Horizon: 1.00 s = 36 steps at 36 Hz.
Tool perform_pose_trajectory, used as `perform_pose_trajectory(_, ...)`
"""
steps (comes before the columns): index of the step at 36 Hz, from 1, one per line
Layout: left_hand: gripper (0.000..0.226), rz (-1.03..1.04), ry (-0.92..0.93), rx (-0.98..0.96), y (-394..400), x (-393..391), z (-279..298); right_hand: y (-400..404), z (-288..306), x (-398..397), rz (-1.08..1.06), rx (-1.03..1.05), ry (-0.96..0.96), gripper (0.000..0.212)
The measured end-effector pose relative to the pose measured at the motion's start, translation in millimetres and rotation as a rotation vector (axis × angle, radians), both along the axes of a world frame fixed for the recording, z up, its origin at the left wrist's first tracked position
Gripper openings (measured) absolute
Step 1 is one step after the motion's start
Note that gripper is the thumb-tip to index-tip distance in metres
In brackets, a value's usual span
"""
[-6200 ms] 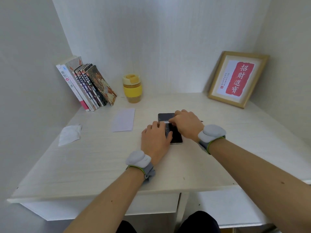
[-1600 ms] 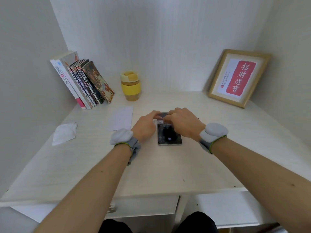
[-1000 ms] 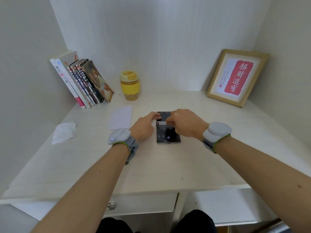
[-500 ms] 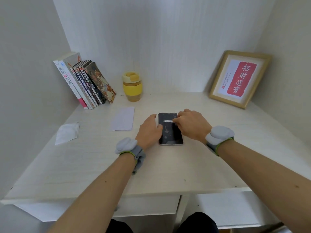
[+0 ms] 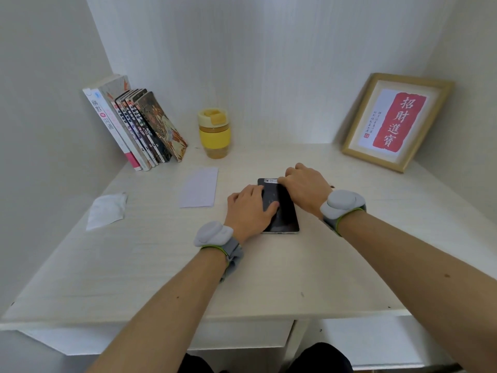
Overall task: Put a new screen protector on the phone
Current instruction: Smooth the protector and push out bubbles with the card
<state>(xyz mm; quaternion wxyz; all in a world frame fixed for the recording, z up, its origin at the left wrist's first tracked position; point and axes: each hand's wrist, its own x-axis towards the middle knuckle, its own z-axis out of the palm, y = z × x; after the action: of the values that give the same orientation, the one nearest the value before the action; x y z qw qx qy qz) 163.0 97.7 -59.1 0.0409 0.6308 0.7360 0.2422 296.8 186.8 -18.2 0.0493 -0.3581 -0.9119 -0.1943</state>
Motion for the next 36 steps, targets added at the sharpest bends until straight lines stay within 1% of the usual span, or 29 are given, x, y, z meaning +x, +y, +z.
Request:
perform_pose_trajectory(6, 0.051, 0.002, -0.01, 0.02, 1.0, -1.4, -0.2, -9.9, -4.4, 5.2, 0.055, 0.019, 0.004, 0.025)
perform_pose_trajectory(15, 0.049, 0.013, -0.04, 0.009, 0.4, -1.4, 0.6, -4.6, 0.8, -3.8, -0.006, 0.005, 0.003, 0.028)
perform_pose_trajectory(26, 0.047, 0.013, -0.07, 0.021, -0.5, -1.8, 0.1, -15.2, 2.1, -2.7, 0.031, 0.033, -0.013, 0.027)
perform_pose_trajectory(33, 0.047, 0.011, -0.077, 0.013, -2.1, -1.3, 2.5, -11.8, 5.8, -11.6, -0.032, 0.009, -0.02, 0.028)
perform_pose_trajectory(36, 0.048, 0.011, -0.085, 0.018, -2.1, -2.3, 2.2, -16.6, 7.2, -12.1, -0.014, 0.02, -0.032, 0.027)
